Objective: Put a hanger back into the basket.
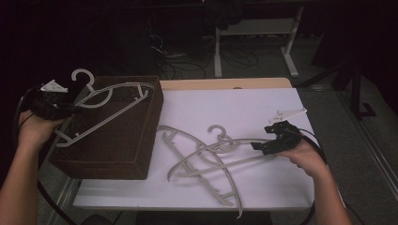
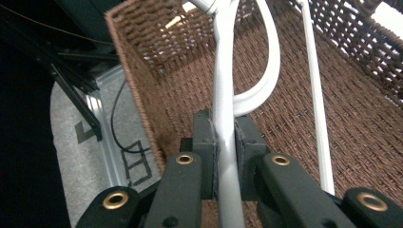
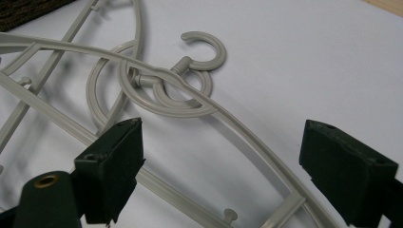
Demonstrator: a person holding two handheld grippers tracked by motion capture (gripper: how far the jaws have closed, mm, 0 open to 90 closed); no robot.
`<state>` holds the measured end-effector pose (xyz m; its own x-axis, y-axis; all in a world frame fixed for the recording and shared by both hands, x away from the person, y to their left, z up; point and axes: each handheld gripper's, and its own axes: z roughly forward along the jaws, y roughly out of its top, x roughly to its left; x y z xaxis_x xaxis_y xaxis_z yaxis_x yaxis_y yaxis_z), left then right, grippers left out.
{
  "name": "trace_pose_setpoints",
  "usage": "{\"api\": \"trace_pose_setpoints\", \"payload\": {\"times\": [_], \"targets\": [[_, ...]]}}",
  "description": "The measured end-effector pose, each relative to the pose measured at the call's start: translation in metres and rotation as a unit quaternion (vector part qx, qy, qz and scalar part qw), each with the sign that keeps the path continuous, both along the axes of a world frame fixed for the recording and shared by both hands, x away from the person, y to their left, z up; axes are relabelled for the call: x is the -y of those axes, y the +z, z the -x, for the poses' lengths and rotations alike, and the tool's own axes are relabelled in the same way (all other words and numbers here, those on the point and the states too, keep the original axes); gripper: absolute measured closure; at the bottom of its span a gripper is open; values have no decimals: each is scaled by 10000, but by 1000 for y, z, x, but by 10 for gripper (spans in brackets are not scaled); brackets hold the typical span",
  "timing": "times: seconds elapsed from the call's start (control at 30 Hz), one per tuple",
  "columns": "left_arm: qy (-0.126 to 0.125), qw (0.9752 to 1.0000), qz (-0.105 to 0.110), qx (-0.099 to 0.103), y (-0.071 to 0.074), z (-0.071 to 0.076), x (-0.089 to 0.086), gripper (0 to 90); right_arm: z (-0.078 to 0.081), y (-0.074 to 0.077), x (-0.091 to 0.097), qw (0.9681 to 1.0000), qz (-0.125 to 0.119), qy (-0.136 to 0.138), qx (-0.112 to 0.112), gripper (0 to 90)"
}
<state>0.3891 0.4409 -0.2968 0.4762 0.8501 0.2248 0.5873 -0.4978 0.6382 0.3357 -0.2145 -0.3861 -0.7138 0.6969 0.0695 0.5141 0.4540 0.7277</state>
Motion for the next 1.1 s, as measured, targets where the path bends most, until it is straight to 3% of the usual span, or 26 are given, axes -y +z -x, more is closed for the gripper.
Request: {"api": "trace_pose_setpoints", "payload": {"times": [0.27, 0.37, 0.47, 0.53, 0.6, 0.73, 0.87, 1.0, 1.1], "targets": [[47, 9995, -200, -226, -26, -14, 16, 815, 0, 0, -1, 10000, -8, 14, 1, 142], [41, 9993, -167, -319, -34, -16, 18, 805, 0, 0, 0, 10000, -7, 15, 14, 142], [148, 9995, -132, -248, -37, -15, 16, 665, 1, 1, 1, 10000, -22, 10, 24, 143], [167, 9995, -115, -245, -37, -14, 14, 623, 1, 1, 1, 10000, -21, 5, 24, 143], [149, 9996, 63, -212, -36, -12, 12, 537, 1, 1, 1, 10000, -11, 13, 25, 143], [101, 9996, 228, -93, -31, -10, 12, 479, 1, 1, 0, 10000, -5, 14, 23, 143], [-64, 9984, 561, -24, -26, -8, 18, 423, 1, 1, 0, 10000, -7, 31, 31, 142], [-328, 9949, 955, -5, -21, -7, 28, 382, 1, 2, 0, 10000, -18, 23, 27, 143], [-614, 9900, 1268, 30, -17, -5, 41, 360, 1, 2, 0, 10000, 1, 27, 29, 143]]}}
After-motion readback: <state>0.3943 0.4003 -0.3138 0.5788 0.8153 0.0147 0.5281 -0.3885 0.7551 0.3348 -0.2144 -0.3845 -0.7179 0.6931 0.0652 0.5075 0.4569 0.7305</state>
